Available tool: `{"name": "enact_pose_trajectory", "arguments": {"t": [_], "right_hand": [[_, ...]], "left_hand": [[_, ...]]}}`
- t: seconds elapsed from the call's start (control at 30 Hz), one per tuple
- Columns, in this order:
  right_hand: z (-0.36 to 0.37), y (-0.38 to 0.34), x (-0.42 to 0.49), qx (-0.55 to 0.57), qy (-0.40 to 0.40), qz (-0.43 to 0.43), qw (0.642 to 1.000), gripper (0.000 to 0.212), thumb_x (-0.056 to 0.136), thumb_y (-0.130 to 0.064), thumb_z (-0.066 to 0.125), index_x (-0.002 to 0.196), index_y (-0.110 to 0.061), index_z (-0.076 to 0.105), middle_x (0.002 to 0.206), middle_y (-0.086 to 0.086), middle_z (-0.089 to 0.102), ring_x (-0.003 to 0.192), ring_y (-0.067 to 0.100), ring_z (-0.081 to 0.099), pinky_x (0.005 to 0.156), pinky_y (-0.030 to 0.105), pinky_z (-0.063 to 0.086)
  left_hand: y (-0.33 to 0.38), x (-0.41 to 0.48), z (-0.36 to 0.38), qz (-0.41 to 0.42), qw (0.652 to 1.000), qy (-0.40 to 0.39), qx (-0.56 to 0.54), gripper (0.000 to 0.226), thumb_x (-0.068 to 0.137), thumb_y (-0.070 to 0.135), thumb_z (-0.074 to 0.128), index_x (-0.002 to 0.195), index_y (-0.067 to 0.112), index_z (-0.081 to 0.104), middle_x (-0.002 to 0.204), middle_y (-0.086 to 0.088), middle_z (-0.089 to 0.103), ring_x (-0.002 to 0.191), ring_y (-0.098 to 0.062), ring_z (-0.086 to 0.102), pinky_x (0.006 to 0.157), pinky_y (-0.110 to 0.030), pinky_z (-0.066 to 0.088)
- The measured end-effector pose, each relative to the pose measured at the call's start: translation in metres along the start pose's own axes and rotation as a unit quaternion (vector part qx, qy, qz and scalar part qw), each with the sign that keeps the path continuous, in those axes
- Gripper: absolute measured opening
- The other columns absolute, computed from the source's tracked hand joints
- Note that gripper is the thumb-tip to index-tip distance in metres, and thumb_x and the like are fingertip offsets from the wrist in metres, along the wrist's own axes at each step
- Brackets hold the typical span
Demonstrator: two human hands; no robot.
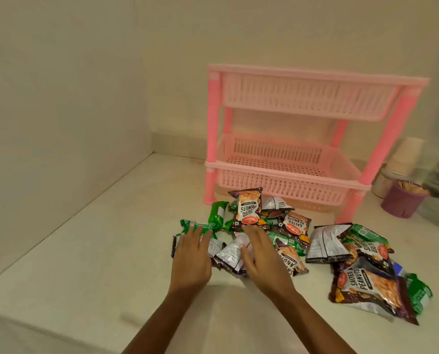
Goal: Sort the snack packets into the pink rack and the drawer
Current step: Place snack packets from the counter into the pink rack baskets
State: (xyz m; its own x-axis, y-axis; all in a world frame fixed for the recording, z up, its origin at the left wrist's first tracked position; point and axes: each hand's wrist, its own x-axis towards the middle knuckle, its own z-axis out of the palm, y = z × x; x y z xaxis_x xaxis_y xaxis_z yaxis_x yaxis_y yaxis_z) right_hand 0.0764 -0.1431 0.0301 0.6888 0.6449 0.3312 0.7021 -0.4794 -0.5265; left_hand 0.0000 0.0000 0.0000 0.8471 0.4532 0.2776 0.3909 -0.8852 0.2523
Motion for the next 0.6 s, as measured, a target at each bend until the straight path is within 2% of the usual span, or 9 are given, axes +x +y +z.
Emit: {"name": "enact_pose_trajectory", "arguments": {"t": [0.07, 0.13, 0.23, 0.33, 0.47, 0.6], "right_hand": [[0.011, -0.008, 0.014, -0.021, -0.036, -0.042, 0.998, 0.046, 0.098, -0.029, 0.038, 0.141, -0.015, 0.032, 0.146, 0.003, 0.036, 0.132, 0.015, 0.037, 0.106, 0.022, 0.03], [0.022, -0.019, 0.027, -0.043, -0.076, -0.068, 0.994, 0.047, 0.097, -0.03, 0.038, 0.141, -0.014, 0.033, 0.145, 0.003, 0.036, 0.131, 0.016, 0.037, 0.107, 0.024, 0.029], [0.039, -0.029, 0.041, -0.068, -0.112, -0.085, 0.988, 0.05, 0.094, -0.033, 0.041, 0.14, -0.014, 0.034, 0.143, 0.005, 0.039, 0.129, 0.018, 0.037, 0.106, 0.026, 0.029], [0.052, -0.038, 0.053, -0.103, -0.139, -0.105, 0.979, 0.049, 0.091, -0.036, 0.046, 0.135, -0.014, 0.039, 0.134, 0.007, 0.047, 0.12, 0.02, 0.043, 0.099, 0.027, 0.031], [0.065, -0.041, 0.061, -0.135, -0.213, -0.088, 0.964, 0.063, 0.086, -0.041, 0.056, 0.139, -0.014, 0.033, 0.136, 0.008, 0.044, 0.121, 0.024, 0.045, 0.097, 0.032, 0.034], [0.071, -0.042, 0.064, -0.171, -0.234, -0.078, 0.954, 0.068, 0.086, -0.031, 0.059, 0.143, -0.017, 0.026, 0.136, 0.011, 0.043, 0.122, 0.027, 0.044, 0.093, 0.038, 0.041]], "left_hand": [[-0.008, 0.012, -0.007, 0.01, 0.996, 0.055, -0.069, 0.044, 0.079, 0.006, 0.06, 0.123, 0.009, 0.059, 0.127, -0.015, 0.06, 0.116, -0.033, 0.058, 0.097, -0.041, 0.047], [-0.015, 0.026, -0.017, 0.028, 0.995, 0.05, -0.08, 0.037, 0.082, 0.009, 0.058, 0.118, 0.011, 0.061, 0.121, -0.008, 0.062, 0.103, -0.026, 0.063, 0.082, -0.035, 0.051], [-0.035, 0.051, -0.017, 0.072, 0.996, 0.001, -0.059, 0.038, 0.091, 0.014, 0.044, 0.128, 0.017, 0.051, 0.131, -0.003, 0.053, 0.112, -0.02, 0.055, 0.09, -0.03, 0.045], [-0.052, 0.07, -0.019, 0.098, 0.991, -0.077, -0.057, 0.043, 0.093, 0.008, 0.039, 0.135, 0.017, 0.045, 0.138, -0.005, 0.047, 0.12, -0.021, 0.05, 0.097, -0.031, 0.041], [-0.072, 0.09, -0.018, 0.088, 0.972, -0.196, -0.092, 0.044, 0.092, 0.009, 0.048, 0.135, 0.015, 0.045, 0.136, -0.008, 0.048, 0.124, -0.022, 0.048, 0.102, -0.03, 0.039], [-0.081, 0.106, -0.015, 0.088, 0.957, -0.246, -0.123, 0.047, 0.089, 0.011, 0.057, 0.134, 0.013, 0.046, 0.137, -0.011, 0.05, 0.124, -0.022, 0.048, 0.101, -0.027, 0.037]]}}
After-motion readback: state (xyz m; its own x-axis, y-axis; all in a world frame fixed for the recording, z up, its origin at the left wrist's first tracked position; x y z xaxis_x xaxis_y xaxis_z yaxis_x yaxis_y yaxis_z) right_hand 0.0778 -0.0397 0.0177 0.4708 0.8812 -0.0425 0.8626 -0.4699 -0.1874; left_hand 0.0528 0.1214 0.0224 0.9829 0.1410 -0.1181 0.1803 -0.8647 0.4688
